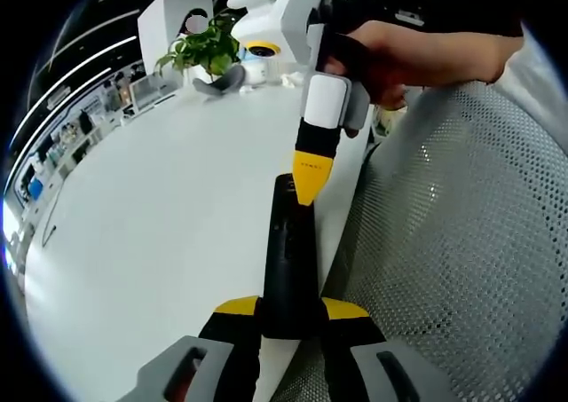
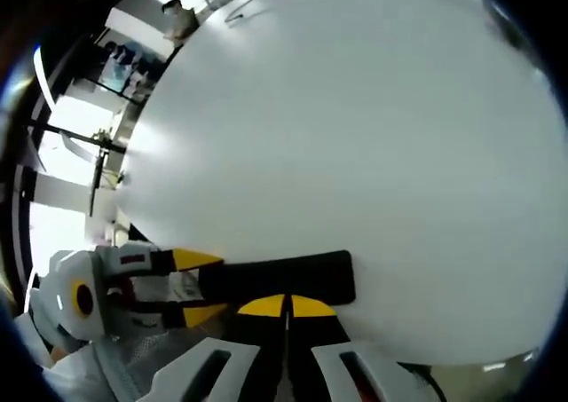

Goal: Press the specified remote control buttons in sequence, fully releasing each button before pressing the next.

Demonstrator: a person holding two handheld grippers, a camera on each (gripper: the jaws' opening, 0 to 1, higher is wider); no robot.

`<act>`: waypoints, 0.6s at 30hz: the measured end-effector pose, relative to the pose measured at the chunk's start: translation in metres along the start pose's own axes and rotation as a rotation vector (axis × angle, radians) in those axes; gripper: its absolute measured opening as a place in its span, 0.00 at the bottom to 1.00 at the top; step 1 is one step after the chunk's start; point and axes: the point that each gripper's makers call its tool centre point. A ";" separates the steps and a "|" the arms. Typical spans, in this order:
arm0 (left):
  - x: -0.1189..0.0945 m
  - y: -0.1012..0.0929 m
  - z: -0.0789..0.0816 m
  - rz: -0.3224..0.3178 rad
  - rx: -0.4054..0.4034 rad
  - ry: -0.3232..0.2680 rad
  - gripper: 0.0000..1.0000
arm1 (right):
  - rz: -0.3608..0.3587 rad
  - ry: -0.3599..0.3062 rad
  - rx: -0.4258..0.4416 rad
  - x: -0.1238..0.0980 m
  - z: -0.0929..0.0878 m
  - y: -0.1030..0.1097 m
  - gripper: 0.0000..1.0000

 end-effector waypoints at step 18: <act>0.001 0.000 0.000 0.000 0.016 0.003 0.25 | -0.014 0.017 -0.009 0.001 -0.003 -0.002 0.00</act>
Point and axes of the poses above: the point that each gripper's makers call its tool centre point, and the gripper's own axes: x roughly forward along the fingers, y roughly to its left, z roughly out of its top, and after that the axes turned 10 degrees about -z, right-handed
